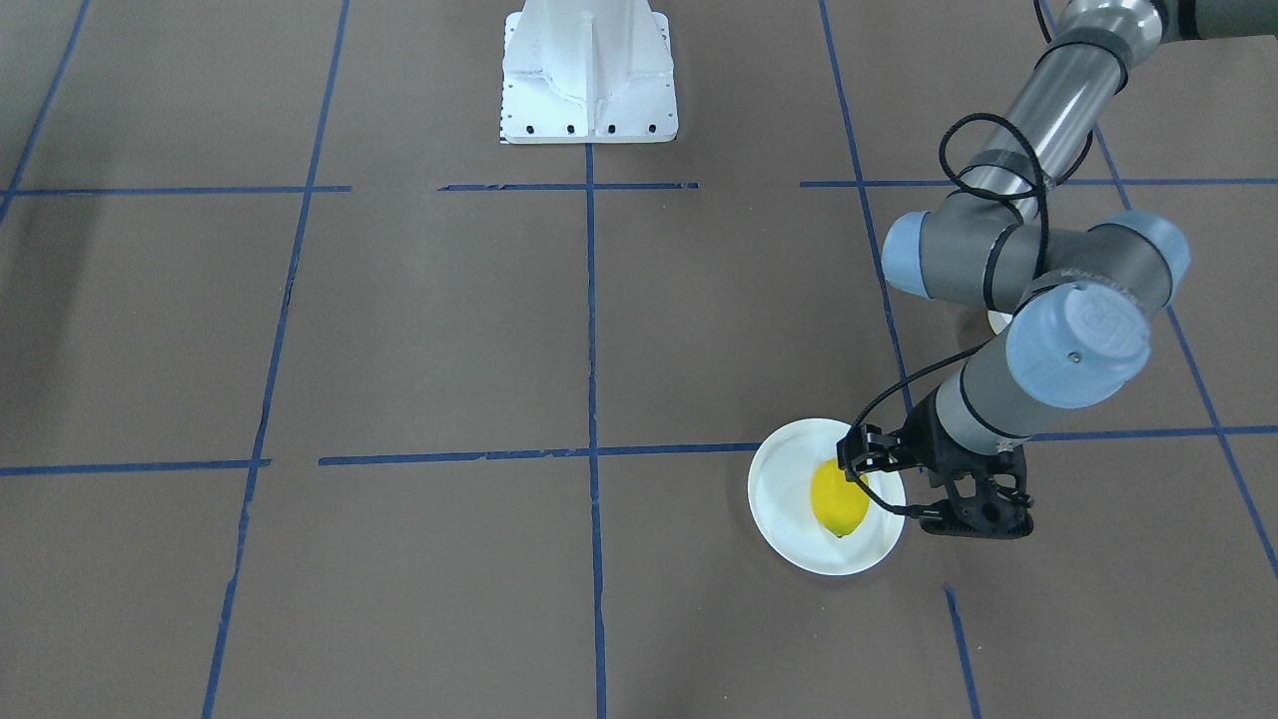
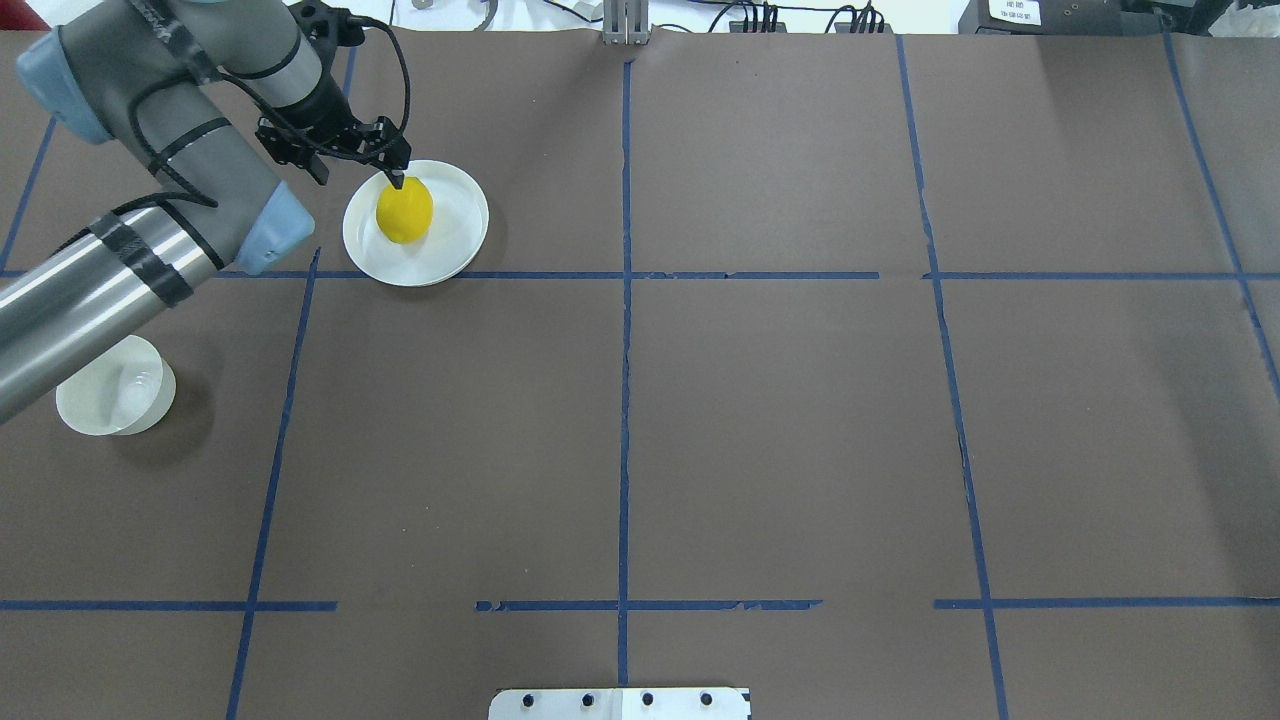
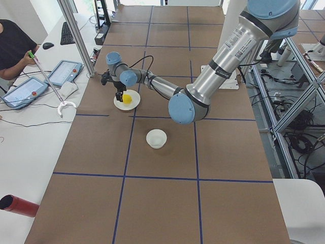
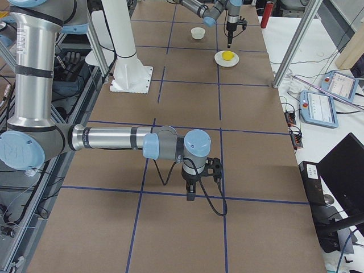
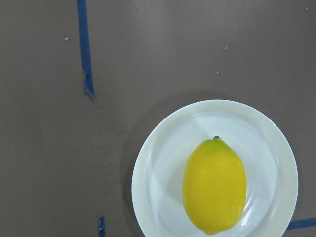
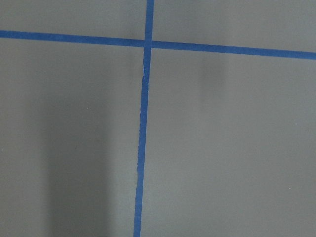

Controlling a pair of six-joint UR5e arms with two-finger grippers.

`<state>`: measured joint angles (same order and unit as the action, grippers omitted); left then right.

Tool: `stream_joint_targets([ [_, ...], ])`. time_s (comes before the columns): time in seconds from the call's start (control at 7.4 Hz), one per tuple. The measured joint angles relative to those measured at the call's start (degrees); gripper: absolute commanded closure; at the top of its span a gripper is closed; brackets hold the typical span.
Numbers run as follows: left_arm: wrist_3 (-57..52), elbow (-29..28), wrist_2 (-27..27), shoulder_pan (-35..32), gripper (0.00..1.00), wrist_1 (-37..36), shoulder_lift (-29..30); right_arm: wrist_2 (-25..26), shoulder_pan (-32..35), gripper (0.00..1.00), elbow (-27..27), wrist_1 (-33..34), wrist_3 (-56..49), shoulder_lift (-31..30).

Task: Move lemon from plate to bowl
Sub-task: 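Reach the left gripper over the yellow lemon on the white plate, then lower the left gripper and close it around the lemon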

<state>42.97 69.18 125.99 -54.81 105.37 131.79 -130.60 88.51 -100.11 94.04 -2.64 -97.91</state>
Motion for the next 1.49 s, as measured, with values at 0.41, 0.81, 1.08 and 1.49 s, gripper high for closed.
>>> stream_joint_targets([
  [0.41, 2.60, -4.20, -2.31, 1.76, 0.01, 4.04, 2.25, 0.00, 0.00, 0.00, 0.00, 0.00, 0.00, 0.00],
  [0.81, 3.20, -7.19, -3.81, 3.63, 0.01, 7.73, 2.27, 0.00, 0.00, 0.00, 0.00, 0.00, 0.00, 0.00],
  [1.08, 3.35, -7.81, -3.88, 4.44, 0.64, 8.53, 2.28, 0.00, 0.00, 0.00, 0.00, 0.00, 0.00, 0.00],
  [1.49, 3.05, -7.90, -3.89, 4.25, 1.00, 9.55, 1.98, 0.00, 0.00, 0.00, 0.00, 0.00, 0.00, 0.00],
])
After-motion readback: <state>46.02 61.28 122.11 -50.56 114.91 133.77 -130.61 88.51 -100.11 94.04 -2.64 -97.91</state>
